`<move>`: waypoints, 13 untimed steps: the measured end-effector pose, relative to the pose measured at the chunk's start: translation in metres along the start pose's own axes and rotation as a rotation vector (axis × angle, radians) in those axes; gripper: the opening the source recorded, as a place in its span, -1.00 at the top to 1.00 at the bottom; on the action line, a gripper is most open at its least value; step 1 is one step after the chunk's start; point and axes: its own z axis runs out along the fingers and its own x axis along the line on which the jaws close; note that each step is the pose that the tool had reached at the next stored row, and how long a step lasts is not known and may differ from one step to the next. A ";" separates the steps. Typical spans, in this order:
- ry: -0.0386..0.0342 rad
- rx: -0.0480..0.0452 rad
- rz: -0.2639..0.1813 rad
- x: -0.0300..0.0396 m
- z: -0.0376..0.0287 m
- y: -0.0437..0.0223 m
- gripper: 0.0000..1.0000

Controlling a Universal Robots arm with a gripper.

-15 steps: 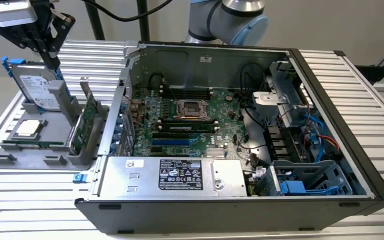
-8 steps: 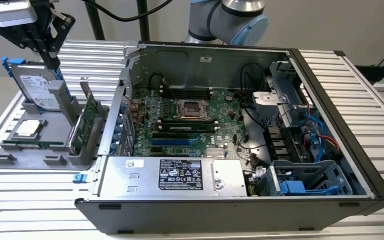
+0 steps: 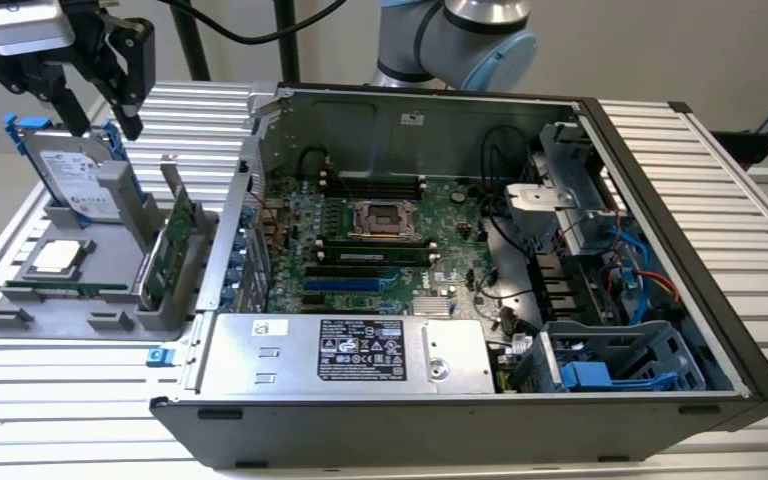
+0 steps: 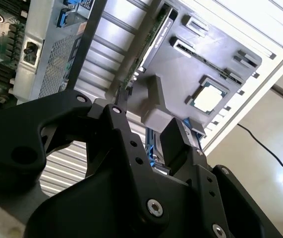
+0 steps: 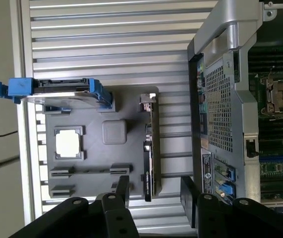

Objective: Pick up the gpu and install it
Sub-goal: 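Pick up the gpu and move the gpu toward the slot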

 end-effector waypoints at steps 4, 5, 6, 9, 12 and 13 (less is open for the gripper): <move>0.0000 0.0000 0.000 0.0000 0.0005 0.0000 -1.00; 0.0000 0.0000 0.000 0.0000 0.0007 0.0000 -1.00; 0.0000 0.0000 0.000 0.0000 0.0010 -0.0001 -1.00; -0.0001 -0.0001 0.000 -0.0001 0.0019 -0.0003 -1.00; -0.0001 -0.0001 0.000 -0.0002 0.0028 -0.0004 -1.00; 0.0000 0.0000 0.000 -0.0001 0.0031 -0.0005 -1.00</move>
